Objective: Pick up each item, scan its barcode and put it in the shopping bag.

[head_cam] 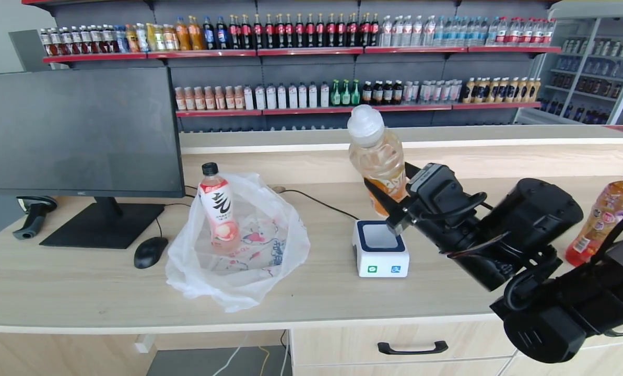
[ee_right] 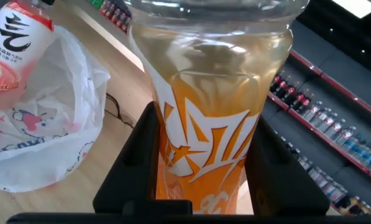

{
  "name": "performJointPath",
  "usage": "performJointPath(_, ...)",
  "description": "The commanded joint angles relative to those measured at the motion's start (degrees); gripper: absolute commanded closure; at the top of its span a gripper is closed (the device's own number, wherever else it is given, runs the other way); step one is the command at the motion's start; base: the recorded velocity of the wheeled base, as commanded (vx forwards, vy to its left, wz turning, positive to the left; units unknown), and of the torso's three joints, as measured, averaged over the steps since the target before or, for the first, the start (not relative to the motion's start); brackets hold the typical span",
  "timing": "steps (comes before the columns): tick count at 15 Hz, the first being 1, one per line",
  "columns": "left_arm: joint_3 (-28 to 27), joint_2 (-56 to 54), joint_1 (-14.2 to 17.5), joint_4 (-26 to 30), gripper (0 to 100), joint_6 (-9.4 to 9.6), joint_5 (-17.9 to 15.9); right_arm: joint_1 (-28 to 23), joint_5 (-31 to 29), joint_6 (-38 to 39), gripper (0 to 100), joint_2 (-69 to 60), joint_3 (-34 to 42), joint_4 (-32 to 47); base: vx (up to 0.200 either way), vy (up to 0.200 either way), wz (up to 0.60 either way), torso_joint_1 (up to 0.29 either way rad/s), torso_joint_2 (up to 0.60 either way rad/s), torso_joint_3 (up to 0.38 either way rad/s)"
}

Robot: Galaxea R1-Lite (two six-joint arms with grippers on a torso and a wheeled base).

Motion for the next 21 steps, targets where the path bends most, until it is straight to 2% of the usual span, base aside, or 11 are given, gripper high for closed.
performJointPath(1, 0.0, 0.0, 0.0, 0.0, 0, -0.08, 0.0, -0.9, 1.0, -0.1, 100, 1.4, 1.1, -0.1, 0.0, 0.0, 0.0, 0.0, 0.0, 0.0)
performJointPath(4, 0.0, 0.0, 0.1, 0.0, 0, -0.17, 0.0, -2.4, 4.9, -3.5, 100, 1.9, 2.8, -0.1, 0.0, 0.0, 0.0, 0.0, 0.0, 0.0)
performJointPath(9, 0.0, 0.1, 0.0, 0.0, 0, -0.17, 0.0, -4.6, 15.4, -11.1, 100, 2.8, 4.9, -0.1, 0.0, 0.0, 0.0, 0.0, 0.0, 0.0)
performJointPath(21, 0.0, 0.0, 0.1, 0.0, 0, -0.17, 0.0, -6.4, 17.7, -14.5, 100, 7.1, 3.3, -0.1, 0.0, 0.0, 0.0, 0.0, 0.0, 0.0)
